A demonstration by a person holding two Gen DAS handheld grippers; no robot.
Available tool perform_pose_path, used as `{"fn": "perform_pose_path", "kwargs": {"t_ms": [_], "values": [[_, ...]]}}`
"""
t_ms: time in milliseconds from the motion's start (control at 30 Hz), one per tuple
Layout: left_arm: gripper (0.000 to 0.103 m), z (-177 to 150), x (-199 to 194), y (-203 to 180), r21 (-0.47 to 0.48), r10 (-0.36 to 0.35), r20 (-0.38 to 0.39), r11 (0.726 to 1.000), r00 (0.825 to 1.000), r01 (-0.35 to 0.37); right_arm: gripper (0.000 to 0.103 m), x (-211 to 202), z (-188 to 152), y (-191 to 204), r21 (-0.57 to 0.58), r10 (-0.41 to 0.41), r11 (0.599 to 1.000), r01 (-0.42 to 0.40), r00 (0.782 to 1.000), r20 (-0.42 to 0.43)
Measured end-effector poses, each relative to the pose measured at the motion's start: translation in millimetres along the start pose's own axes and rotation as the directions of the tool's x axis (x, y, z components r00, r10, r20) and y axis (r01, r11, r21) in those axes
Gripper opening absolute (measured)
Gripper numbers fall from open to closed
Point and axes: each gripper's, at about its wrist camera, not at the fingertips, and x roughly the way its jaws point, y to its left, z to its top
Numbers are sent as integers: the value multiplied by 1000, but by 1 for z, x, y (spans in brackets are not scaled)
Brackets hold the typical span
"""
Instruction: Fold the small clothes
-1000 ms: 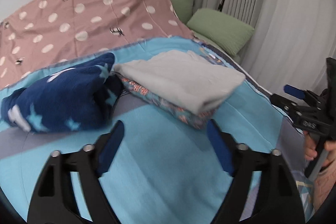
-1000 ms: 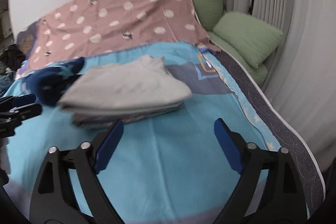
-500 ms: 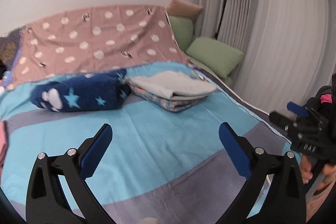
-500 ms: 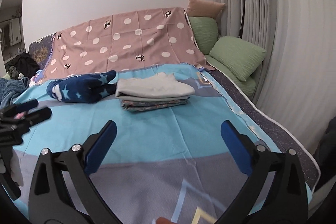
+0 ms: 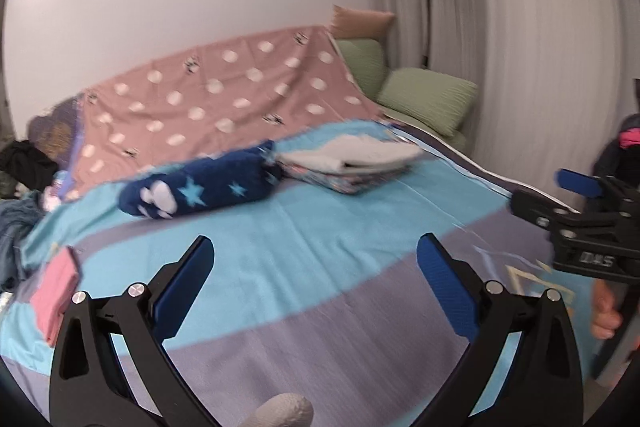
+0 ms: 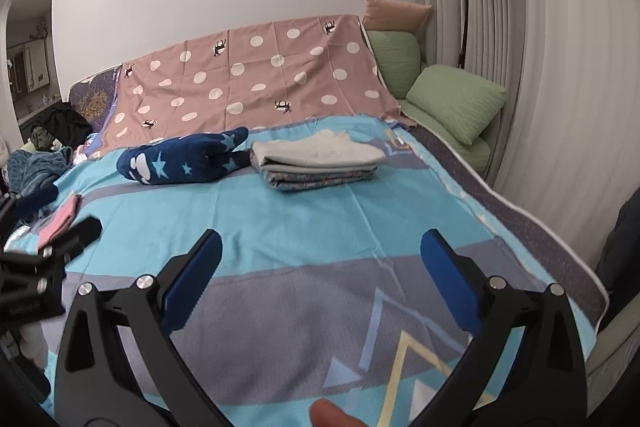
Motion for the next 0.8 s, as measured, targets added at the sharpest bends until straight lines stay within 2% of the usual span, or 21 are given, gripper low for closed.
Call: {"fn": "perform_pose_path", "kwargs": {"t_ms": [200,433,800], "values": [[102,-5,-14,-13,4,-32,-5,999,999,32,101,-9,-10,-3,-1,-32,999,32,999,8],[102,-8,-13,-22,29,-19,-22,999,1000,19,101,-11,-14,-8,-5,-79,997,79,997,-3],[102,-10,-9,-20,22,0,-43,1000,999,1,101,-5,-17,-7,6,-67,998,67,998,-21]]}}
